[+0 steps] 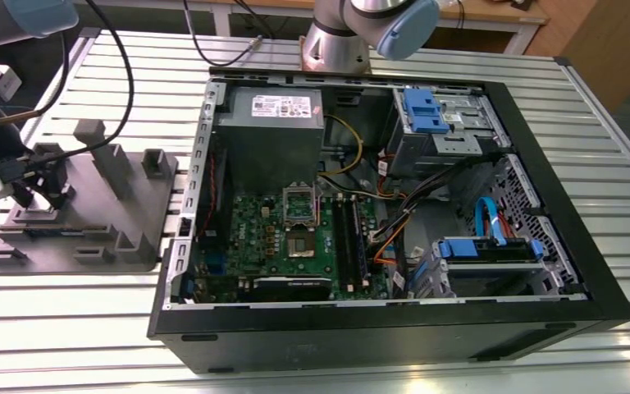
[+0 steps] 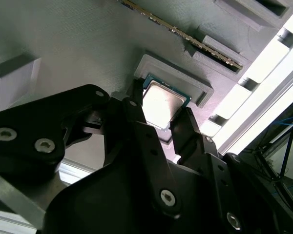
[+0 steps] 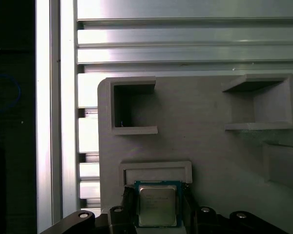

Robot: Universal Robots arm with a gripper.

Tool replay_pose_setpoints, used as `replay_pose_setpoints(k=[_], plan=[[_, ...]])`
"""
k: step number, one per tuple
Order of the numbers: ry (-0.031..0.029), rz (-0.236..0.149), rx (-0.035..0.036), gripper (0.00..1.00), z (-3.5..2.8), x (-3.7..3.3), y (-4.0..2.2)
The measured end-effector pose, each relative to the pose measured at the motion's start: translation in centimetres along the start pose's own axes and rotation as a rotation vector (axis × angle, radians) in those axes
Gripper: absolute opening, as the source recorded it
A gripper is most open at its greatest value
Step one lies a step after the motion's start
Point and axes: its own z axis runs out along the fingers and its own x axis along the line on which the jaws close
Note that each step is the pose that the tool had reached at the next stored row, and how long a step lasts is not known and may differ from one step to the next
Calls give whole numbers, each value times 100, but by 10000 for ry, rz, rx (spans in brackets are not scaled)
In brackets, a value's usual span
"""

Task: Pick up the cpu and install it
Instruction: 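Pick up the cpu and move it towards the insertion slot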

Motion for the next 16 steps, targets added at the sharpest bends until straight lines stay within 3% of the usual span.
replay_pose_setpoints(k=[8,16], plan=[[0,0,0,47,-4,0,0],[1,1,-22,47,-160,-4,7]])
